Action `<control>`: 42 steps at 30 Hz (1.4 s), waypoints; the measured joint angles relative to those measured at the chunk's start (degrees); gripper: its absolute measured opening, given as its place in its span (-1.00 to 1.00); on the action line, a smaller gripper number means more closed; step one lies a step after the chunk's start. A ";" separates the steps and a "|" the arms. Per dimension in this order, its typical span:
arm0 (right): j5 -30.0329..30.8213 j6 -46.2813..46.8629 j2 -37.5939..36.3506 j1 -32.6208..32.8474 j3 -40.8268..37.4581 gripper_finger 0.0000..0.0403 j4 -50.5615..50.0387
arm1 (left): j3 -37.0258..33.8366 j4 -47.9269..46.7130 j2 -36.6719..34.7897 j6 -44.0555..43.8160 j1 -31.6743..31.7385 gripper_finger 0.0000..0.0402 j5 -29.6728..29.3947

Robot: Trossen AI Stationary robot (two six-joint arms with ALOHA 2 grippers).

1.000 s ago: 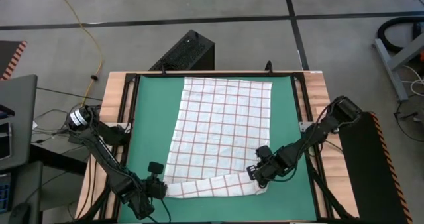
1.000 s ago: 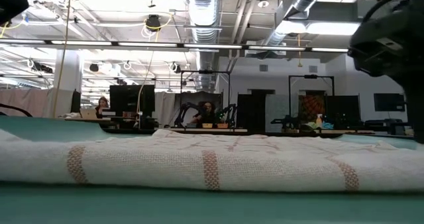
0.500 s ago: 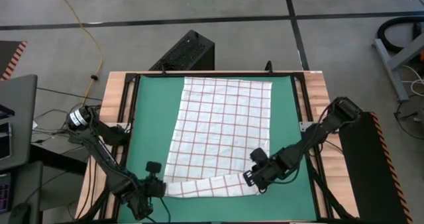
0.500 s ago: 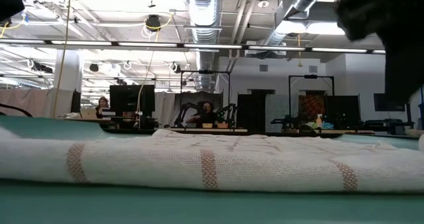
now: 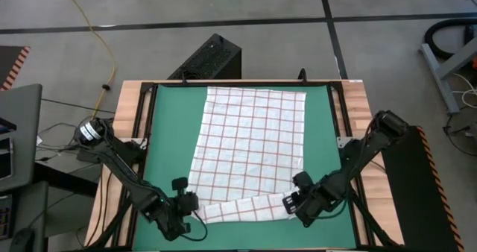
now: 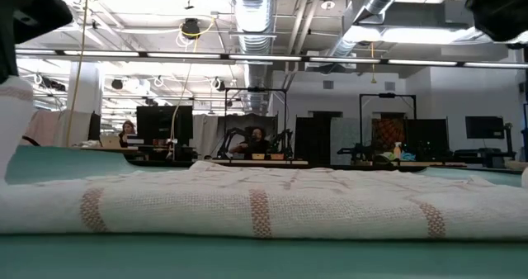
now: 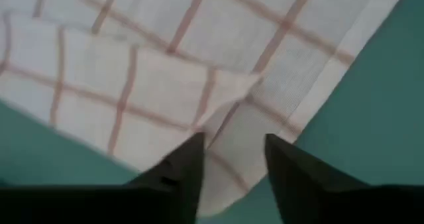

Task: Roll towel into tight, uniform cylinder
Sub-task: Roll the white patterned towel

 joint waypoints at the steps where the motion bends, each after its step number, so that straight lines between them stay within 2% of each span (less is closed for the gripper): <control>1: 0.01 0.89 0.24 -0.32 -0.20 -0.06 -0.28 | 0.00 0.46 0.00 0.84 0.06 -1.00 0.00; 4: 0.30 2.94 1.52 -1.82 -0.28 0.15 -0.49 | 0.00 0.40 0.00 3.52 0.07 -1.00 0.00; 8: 0.33 2.02 4.13 -4.73 -0.30 0.19 2.10 | 0.00 0.48 0.00 5.85 0.05 -1.00 0.30; 16: -2.31 1.15 8.77 -6.39 -0.11 0.01 8.53 | 0.00 0.44 0.00 8.35 -0.06 -1.00 1.14; 22: -4.26 1.30 7.55 -6.02 -0.08 -0.11 8.29 | 0.00 0.24 0.00 8.84 -0.06 -1.00 2.22; 36: -6.15 2.65 8.72 -6.06 -0.08 -0.16 5.42 | 0.00 0.22 0.00 8.84 -0.06 -1.00 2.08; 39: -8.34 2.17 9.51 -6.34 -0.15 -0.27 4.93 | 0.00 0.23 0.00 8.86 -0.06 -1.00 2.05; 42: -8.02 2.09 9.75 -6.25 -0.09 -0.50 4.89 | 0.00 0.26 0.00 8.86 -0.06 -1.00 2.05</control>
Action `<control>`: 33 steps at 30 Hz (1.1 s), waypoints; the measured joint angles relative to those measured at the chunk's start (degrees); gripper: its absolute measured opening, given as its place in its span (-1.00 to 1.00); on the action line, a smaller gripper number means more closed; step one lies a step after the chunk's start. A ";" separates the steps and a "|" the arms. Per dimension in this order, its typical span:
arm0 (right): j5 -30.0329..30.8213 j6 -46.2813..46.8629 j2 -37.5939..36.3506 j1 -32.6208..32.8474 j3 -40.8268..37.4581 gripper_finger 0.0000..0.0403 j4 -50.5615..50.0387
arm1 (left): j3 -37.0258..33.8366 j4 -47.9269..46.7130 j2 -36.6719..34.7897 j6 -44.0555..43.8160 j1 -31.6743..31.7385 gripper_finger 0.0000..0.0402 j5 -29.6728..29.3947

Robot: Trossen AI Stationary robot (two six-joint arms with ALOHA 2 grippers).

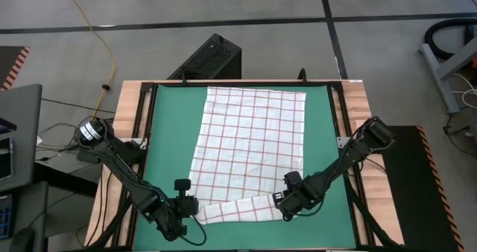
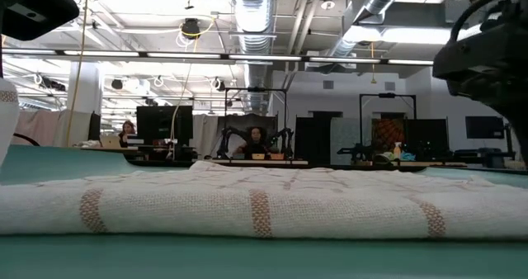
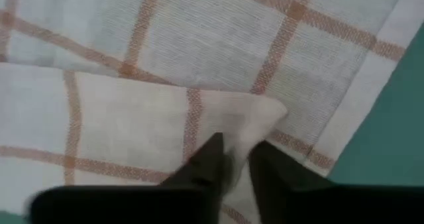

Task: Roll towel into tight, uniform cylinder
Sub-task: Roll the white patterned towel

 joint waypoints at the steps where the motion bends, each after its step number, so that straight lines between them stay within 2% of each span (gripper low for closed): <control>1: 0.14 -0.14 -0.06 0.10 -0.01 -0.61 0.07 | 0.00 0.02 0.00 0.00 0.00 -1.00 -0.02; 3: 0.44 -1.02 -0.31 0.11 0.01 -0.85 0.29 | 0.00 0.13 0.00 0.31 0.00 -1.00 -0.01; 5: 0.96 -2.37 -0.61 0.43 0.02 -0.93 0.90 | 0.00 0.18 0.00 0.28 0.00 -1.00 -0.07; 12: 6.42 -7.30 -0.81 1.01 8.25 -0.96 -6.95 | 1.76 -0.92 0.00 -0.26 0.97 -1.00 -0.84; 17: 14.03 -18.77 -0.87 3.71 18.36 -0.97 -11.05 | 5.58 -3.90 0.00 -0.20 1.27 -1.00 -3.75; 21: 20.21 -29.74 -0.87 8.40 23.88 -0.97 -10.13 | 9.76 -6.56 0.00 0.60 0.47 -1.00 -7.52; 25: 21.35 -35.88 -0.79 13.51 24.72 -0.97 -8.22 | 11.91 -6.22 0.00 3.94 -2.40 -1.00 -11.46; 28: 21.65 -37.11 -0.63 16.94 23.47 -0.97 -6.26 | 11.96 -5.42 0.03 4.84 -5.25 -1.00 -12.46; 33: 22.24 -35.51 -0.55 20.74 20.95 -0.97 -5.46 | 10.88 -4.41 0.52 -0.85 -9.35 -1.00 -12.61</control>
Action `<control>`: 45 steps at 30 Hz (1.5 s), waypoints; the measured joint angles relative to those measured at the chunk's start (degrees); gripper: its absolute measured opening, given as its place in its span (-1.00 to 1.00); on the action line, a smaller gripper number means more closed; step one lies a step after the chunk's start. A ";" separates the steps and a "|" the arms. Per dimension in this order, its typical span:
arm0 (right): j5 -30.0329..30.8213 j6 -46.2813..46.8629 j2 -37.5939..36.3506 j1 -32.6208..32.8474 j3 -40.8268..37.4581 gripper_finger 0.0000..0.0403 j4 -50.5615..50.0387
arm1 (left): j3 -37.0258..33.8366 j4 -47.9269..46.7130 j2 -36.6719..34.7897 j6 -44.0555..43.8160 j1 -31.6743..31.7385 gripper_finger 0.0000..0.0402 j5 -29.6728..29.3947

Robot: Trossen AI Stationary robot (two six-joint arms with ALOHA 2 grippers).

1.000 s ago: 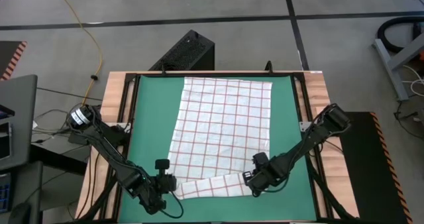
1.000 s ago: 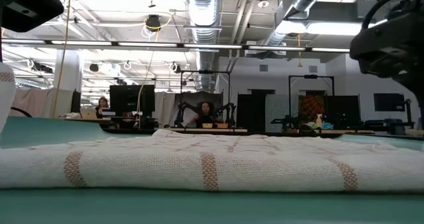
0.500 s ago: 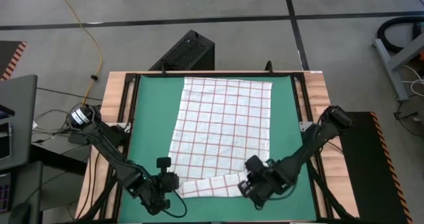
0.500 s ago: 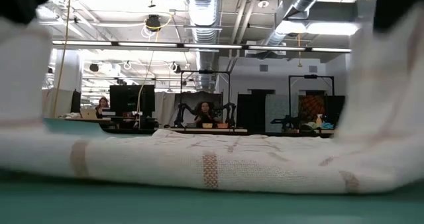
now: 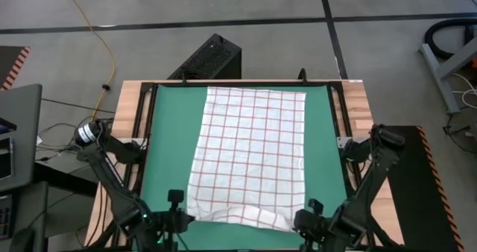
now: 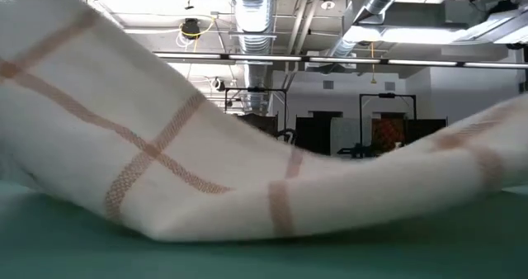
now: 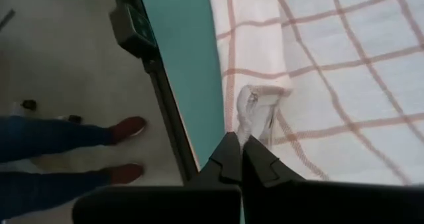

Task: Roll towel into tight, uniform cylinder
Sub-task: Roll the white patterned towel

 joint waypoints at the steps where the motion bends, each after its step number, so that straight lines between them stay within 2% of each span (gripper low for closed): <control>1: 0.02 0.06 -0.02 0.36 -0.71 -0.97 0.47 | -0.64 0.76 0.00 -1.57 -0.43 -1.00 0.05; 4: 0.07 -0.06 -0.02 1.07 -3.21 -0.97 2.60 | -2.67 2.35 0.00 -5.35 -1.52 -1.00 -0.12; 13: 3.29 -2.33 0.00 1.02 -8.68 -0.97 9.76 | -12.09 15.07 0.00 -11.82 -1.66 -1.00 0.93; 18: 3.08 -6.48 0.00 1.57 -8.72 -0.97 11.48 | -12.85 16.02 0.00 -14.85 -1.64 -1.00 0.92; 20: 2.70 -7.78 0.00 1.97 -8.72 -0.97 12.16 | -12.85 19.95 0.00 -14.79 -1.64 -1.00 1.12; 25: 1.68 -7.77 0.00 2.36 -8.70 -0.97 12.71 | -12.83 31.08 0.00 -10.54 -1.87 -1.00 8.48; 28: 1.64 -7.71 0.00 2.63 -8.70 -0.97 12.44 | -12.59 30.54 0.00 -10.22 -2.03 -1.00 9.25; 34: 1.64 -8.61 0.19 2.51 -8.70 -0.97 12.09 | -12.60 21.08 0.00 -8.82 -1.06 -1.00 13.92; 37: -0.35 -10.44 1.94 2.48 -8.64 -0.97 12.82 | -12.98 20.89 0.00 -5.80 -0.67 -1.00 16.77; 41: -6.14 -10.27 5.39 2.77 -8.64 -0.97 13.28 | -13.03 21.26 0.00 -3.04 -0.55 -1.00 20.47; 45: -5.44 -9.17 7.72 3.38 -8.64 -0.97 14.05 | -13.03 21.60 0.00 -1.42 -0.59 -0.95 21.80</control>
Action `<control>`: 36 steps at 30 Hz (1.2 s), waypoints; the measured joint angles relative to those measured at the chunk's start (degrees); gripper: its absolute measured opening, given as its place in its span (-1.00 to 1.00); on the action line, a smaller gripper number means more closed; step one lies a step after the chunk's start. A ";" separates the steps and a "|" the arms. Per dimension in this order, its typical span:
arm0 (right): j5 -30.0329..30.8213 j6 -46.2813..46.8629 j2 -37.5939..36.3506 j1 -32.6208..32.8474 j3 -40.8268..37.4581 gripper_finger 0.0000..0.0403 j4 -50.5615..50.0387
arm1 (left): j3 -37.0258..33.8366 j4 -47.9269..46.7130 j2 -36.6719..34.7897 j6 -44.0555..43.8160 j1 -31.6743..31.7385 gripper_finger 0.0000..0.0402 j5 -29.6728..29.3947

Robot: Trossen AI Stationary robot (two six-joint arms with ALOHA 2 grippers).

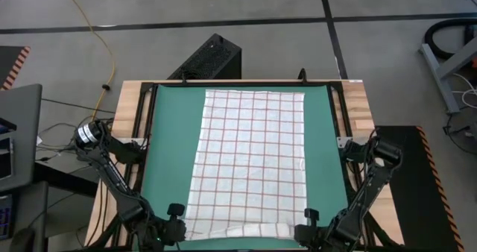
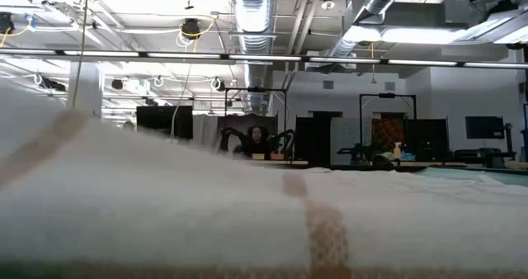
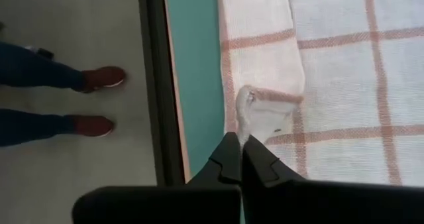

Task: Roll towel into tight, uniform cylinder
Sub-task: Roll the white patterned towel

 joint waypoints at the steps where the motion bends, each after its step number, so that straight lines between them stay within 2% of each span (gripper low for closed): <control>1: 0.24 0.00 0.48 0.00 0.00 -0.96 0.01 | 0.00 0.05 0.00 0.37 0.00 -0.93 -0.05; 7: 0.45 -0.41 1.72 -0.08 0.00 -0.69 0.07 | 0.00 0.62 0.00 4.13 0.39 -0.71 -0.62; 11: 0.72 -4.50 1.66 -0.04 0.00 -0.58 0.23 | 0.00 0.66 0.00 5.64 0.68 -0.53 -0.68; 17: -4.09 -13.01 1.59 0.21 0.00 -0.41 2.44 | 0.00 0.45 0.00 5.72 0.74 -0.31 0.63; 19: -5.44 -13.84 1.59 0.53 0.00 -0.36 2.62 | 0.00 0.28 0.00 0.86 0.79 -0.29 -2.73; 21: -6.40 -13.32 1.59 1.13 0.00 -0.32 2.57 | 0.00 0.55 0.00 -3.47 0.97 -0.29 -8.71; 25: -5.23 -8.65 1.59 2.43 0.00 -0.28 2.79 | 0.00 2.47 0.00 -3.58 2.40 -0.36 -21.19; 27: -4.75 -5.97 1.59 2.72 0.00 -0.28 3.35 | 0.00 2.41 0.00 -2.89 4.89 -0.42 -23.22; 31: -4.36 -2.39 1.57 2.40 0.00 -0.28 3.37 | -1.32 6.09 0.00 2.30 12.40 -0.57 -17.48; 36: -3.34 -1.65 1.57 2.53 0.00 -0.28 6.27 | -6.58 21.73 0.00 10.82 20.83 -0.85 -7.43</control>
